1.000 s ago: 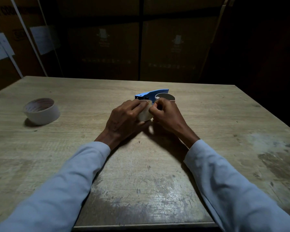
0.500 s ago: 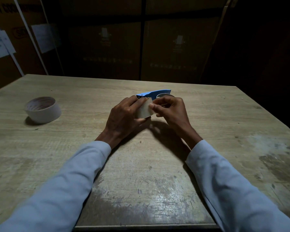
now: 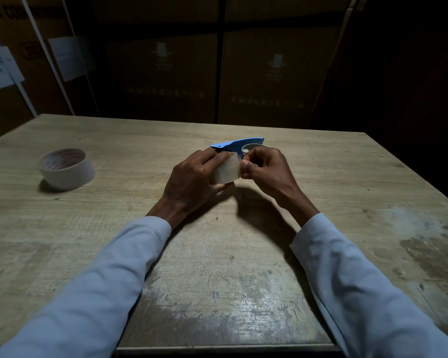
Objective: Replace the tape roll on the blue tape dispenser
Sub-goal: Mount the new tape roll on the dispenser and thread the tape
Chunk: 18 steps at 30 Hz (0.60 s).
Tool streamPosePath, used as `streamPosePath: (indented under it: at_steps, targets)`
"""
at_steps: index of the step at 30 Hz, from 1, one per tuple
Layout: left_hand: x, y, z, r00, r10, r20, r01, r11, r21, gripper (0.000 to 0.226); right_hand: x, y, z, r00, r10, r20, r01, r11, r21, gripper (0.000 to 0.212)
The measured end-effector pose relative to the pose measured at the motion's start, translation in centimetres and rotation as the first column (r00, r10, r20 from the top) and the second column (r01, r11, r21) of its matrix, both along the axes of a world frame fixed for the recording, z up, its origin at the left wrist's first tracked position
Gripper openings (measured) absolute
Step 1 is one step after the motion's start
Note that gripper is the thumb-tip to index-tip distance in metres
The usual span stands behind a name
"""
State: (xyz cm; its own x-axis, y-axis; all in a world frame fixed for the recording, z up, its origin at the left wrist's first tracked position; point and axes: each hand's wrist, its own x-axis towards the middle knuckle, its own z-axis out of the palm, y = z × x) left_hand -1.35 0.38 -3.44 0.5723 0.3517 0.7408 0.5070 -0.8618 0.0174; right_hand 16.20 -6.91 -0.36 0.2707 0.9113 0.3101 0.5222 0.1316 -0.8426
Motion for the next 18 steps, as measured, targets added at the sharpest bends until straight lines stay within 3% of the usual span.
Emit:
streamPosePath:
  at_steps: [4,8,14,18]
  targets:
    - [-0.3,0.1,0.2,0.999,0.003,0.042,-0.002,1.000,-0.029,0.065,-0.1,-0.1,0.3,0.972,0.028,-0.235,-0.029,1.000,0.002,0.014]
    - [-0.1,-0.3,0.2,0.999,-0.002,0.039,0.003,0.999,-0.034,0.063,-0.7,0.0,-0.3,0.991,0.041,-0.125,-0.040,0.999,0.013,0.025]
    - [-0.3,-0.1,0.4,0.997,-0.048,0.052,0.051,0.997,-0.061,0.066,0.0,0.4,-0.4,0.995,0.003,-0.098,0.001,0.999,0.033,0.014]
    - [-0.4,0.1,0.5,0.990,-0.082,0.115,0.095,0.990,-0.107,0.065,0.4,0.2,-0.1,0.980,0.042,-0.196,-0.036,0.999,0.034,0.014]
